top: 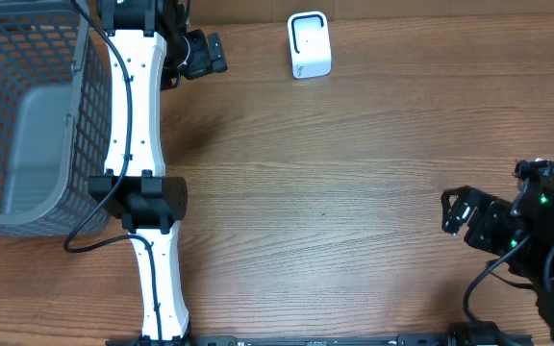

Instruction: Scan the item barcode

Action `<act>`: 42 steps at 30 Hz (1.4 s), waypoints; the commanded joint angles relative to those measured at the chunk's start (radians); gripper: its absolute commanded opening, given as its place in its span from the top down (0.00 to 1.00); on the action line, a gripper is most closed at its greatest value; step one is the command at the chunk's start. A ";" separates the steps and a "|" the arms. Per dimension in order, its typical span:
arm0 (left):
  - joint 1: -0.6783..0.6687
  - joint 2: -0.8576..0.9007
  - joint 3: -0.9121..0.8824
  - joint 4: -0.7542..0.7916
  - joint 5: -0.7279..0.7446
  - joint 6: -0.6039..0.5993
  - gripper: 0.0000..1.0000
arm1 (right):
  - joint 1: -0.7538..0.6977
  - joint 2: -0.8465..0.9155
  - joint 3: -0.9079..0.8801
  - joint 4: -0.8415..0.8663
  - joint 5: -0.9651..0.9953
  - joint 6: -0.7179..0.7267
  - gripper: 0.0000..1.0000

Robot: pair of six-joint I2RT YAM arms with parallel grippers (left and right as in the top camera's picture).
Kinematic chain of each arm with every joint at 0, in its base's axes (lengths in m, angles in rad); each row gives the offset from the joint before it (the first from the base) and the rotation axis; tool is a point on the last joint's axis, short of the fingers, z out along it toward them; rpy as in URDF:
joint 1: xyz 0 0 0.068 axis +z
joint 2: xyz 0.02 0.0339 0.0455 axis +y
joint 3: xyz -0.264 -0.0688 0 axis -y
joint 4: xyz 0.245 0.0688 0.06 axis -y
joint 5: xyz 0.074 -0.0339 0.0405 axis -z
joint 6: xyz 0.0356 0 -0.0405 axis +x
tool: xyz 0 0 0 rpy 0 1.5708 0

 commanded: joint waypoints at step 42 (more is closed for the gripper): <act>0.004 0.004 -0.006 -0.002 -0.014 -0.006 0.00 | 0.018 -0.793 -1.061 1.194 -0.080 -0.207 0.00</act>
